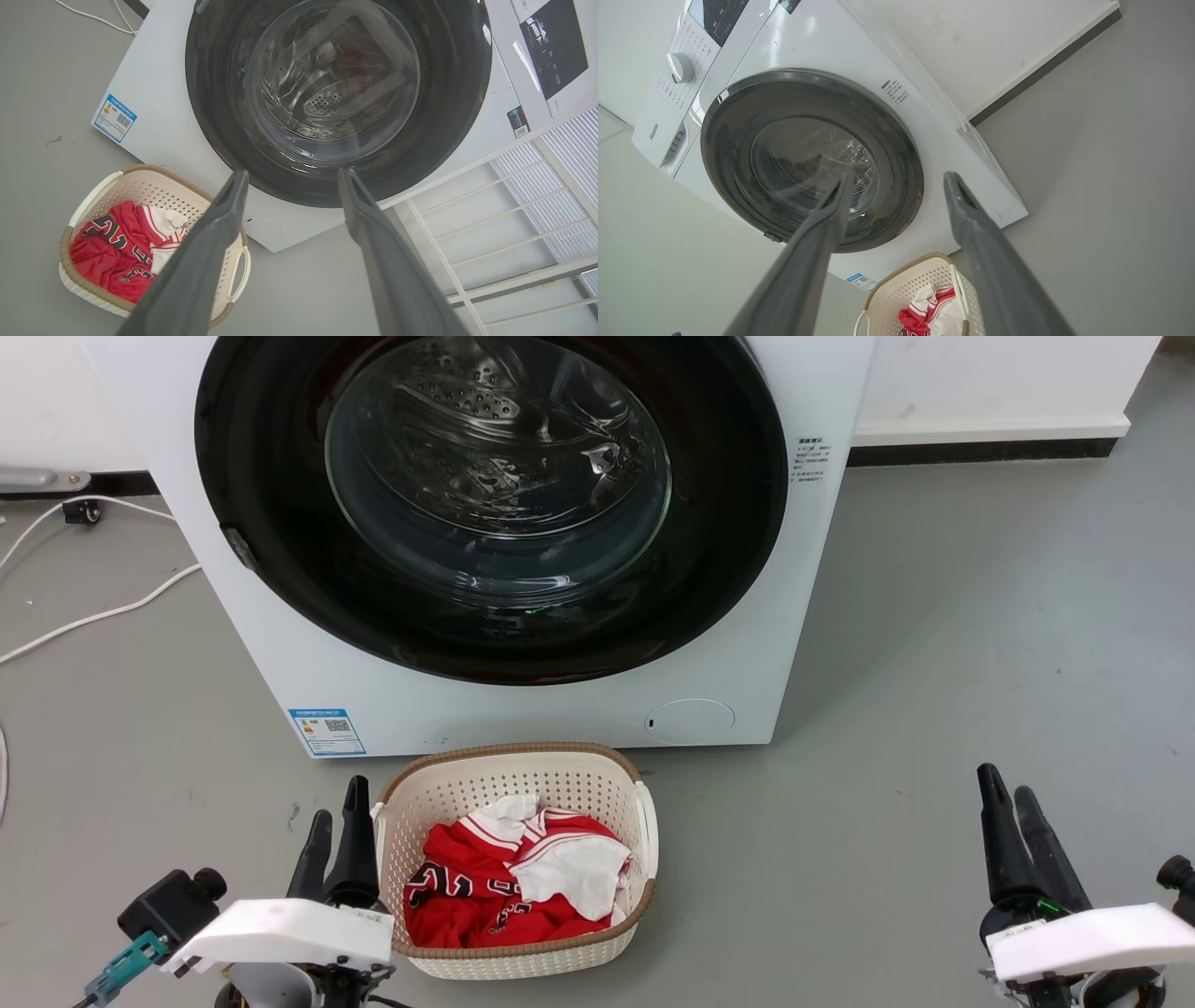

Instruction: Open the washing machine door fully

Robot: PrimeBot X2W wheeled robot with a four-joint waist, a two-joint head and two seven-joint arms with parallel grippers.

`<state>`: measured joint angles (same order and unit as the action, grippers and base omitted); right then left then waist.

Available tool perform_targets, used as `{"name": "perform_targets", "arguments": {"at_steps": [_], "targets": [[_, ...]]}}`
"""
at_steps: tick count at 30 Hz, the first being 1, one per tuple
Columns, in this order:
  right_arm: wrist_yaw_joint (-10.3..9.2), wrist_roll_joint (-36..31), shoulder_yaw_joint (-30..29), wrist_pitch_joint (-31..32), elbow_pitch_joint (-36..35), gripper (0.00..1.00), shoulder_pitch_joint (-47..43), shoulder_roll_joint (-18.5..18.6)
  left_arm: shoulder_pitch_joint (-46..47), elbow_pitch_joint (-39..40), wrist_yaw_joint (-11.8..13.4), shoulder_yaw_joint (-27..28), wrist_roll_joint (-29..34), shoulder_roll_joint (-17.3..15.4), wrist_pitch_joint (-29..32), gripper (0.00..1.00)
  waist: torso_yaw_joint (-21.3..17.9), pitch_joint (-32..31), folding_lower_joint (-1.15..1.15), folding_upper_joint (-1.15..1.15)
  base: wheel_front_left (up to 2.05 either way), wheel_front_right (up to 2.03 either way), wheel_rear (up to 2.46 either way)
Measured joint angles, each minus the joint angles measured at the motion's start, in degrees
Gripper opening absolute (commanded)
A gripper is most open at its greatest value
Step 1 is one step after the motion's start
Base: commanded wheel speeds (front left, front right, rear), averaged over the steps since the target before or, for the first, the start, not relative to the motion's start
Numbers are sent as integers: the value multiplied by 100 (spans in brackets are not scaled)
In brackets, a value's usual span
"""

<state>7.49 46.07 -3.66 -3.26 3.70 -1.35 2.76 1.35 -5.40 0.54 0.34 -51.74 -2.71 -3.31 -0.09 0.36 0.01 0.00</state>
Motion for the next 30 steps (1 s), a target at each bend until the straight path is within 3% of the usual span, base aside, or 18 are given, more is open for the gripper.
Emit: {"name": "perform_targets", "arguments": {"at_steps": [30], "targets": [[0,-2156,121,-508,-627,100,-283,1,-182,320,291,-407,2261,-4,-503,100,-20,-11,0,0,0,0,0]]}}
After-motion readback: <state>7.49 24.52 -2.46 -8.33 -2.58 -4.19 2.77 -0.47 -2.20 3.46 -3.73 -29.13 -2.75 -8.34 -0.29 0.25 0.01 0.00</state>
